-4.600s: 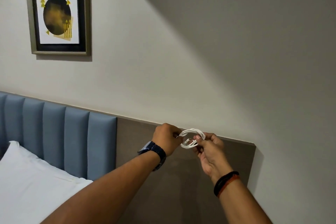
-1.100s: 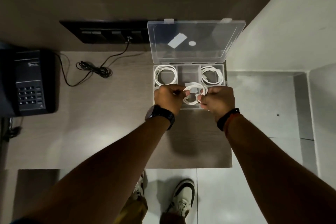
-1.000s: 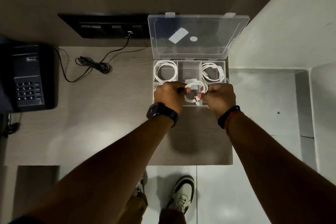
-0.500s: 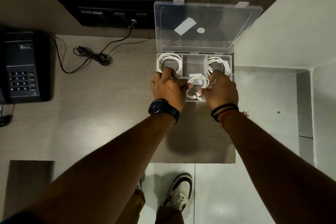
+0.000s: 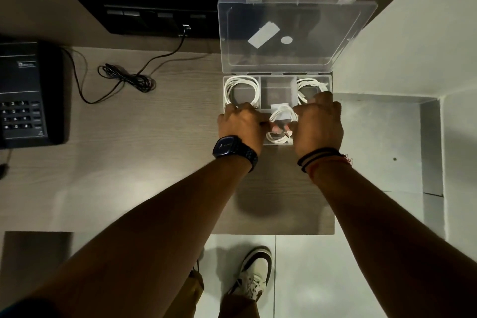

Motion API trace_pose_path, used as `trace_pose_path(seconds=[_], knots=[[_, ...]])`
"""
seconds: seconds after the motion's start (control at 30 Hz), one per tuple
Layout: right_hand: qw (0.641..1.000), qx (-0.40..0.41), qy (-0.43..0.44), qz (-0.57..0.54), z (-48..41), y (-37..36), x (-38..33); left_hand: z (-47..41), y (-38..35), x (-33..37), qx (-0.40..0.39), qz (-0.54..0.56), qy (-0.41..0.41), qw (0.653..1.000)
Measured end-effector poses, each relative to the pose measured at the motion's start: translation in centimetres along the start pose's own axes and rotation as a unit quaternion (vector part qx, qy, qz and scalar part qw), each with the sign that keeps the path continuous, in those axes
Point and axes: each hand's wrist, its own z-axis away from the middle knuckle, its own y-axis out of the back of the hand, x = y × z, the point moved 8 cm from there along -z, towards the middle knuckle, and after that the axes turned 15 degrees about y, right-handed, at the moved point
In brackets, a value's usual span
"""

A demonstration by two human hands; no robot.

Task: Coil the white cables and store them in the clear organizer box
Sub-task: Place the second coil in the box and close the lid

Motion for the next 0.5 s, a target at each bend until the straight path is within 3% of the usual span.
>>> trace_pose_path(seconds=[0.23,0.37,0.5], knots=[[0.997,-0.047,0.054,0.025,0.4,-1.3,-0.2,0.7,-0.6,1.2,-0.005,-0.064,-0.103,0.993],[0.995,-0.072,0.053,0.04,0.8,-1.5,-0.1,0.3,-0.2,1.0,-0.024,-0.012,-0.112,0.993],[0.993,-0.09,0.045,0.058,0.4,-1.4,-0.5,0.2,1.4,1.3,0.034,0.054,-0.113,0.992]])
